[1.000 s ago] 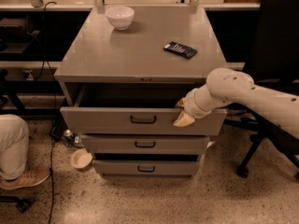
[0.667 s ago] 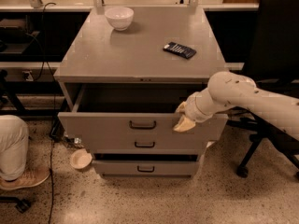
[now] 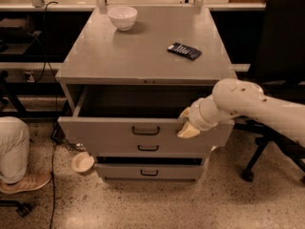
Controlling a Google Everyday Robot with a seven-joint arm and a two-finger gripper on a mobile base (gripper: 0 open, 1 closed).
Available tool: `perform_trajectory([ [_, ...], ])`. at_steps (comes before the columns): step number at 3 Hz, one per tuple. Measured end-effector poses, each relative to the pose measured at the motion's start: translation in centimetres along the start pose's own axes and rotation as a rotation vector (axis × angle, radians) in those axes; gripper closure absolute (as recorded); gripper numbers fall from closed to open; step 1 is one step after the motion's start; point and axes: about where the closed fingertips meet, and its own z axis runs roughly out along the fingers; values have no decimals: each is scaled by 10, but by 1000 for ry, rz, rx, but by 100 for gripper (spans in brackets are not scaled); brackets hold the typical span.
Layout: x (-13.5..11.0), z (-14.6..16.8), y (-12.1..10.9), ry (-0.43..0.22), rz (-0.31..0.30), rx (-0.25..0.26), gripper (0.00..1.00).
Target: Open top drawer
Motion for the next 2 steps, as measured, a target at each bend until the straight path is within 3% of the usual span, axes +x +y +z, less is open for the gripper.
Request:
perform_trajectory([
  [1, -1, 0, 2, 0, 2, 0, 100],
  [2, -1, 1, 4, 0, 3, -3, 76],
])
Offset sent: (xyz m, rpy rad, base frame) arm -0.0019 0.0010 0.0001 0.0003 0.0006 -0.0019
